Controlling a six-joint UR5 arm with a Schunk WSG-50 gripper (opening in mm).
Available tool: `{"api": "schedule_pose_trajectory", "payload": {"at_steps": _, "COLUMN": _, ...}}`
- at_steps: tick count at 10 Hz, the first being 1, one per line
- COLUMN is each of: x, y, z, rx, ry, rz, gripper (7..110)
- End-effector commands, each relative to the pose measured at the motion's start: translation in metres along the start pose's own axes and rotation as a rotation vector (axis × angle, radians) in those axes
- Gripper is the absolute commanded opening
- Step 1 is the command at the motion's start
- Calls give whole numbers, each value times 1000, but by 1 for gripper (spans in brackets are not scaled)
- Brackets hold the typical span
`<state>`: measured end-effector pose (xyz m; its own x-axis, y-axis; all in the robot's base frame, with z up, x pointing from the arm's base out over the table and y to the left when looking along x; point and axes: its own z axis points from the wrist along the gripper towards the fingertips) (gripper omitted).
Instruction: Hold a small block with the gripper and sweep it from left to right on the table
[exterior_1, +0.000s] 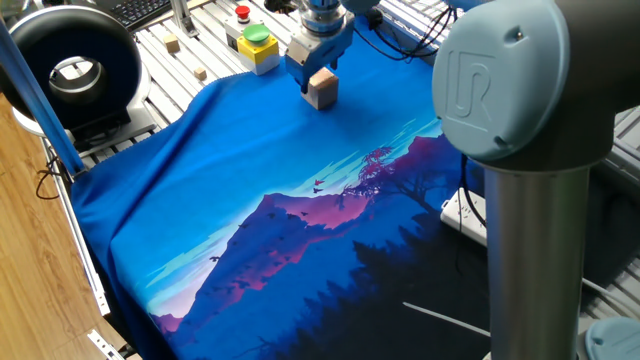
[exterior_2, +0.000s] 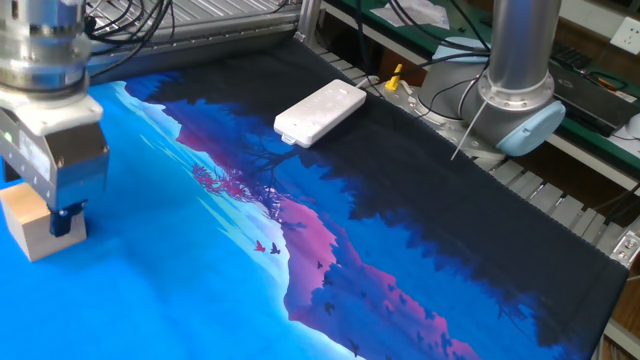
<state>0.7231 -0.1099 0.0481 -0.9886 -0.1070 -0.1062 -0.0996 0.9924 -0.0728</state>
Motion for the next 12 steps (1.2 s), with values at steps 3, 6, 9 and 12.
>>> {"api": "schedule_pose_trajectory", "payload": {"at_steps": 3, "x": -21, "y": 20, "z": -34, "rx": -79, "ry": -70, "rz": -114, "gripper": 7}}
{"api": "schedule_pose_trajectory", "payload": {"at_steps": 6, "x": -31, "y": 28, "z": -41, "rx": -67, "ry": -85, "rz": -164, "gripper": 7}}
{"api": "schedule_pose_trajectory", "payload": {"at_steps": 9, "x": -33, "y": 25, "z": -65, "rx": -46, "ry": -31, "rz": -226, "gripper": 7}}
{"api": "schedule_pose_trajectory", "payload": {"at_steps": 12, "x": -35, "y": 20, "z": -66, "rx": -45, "ry": -33, "rz": -260, "gripper": 7}}
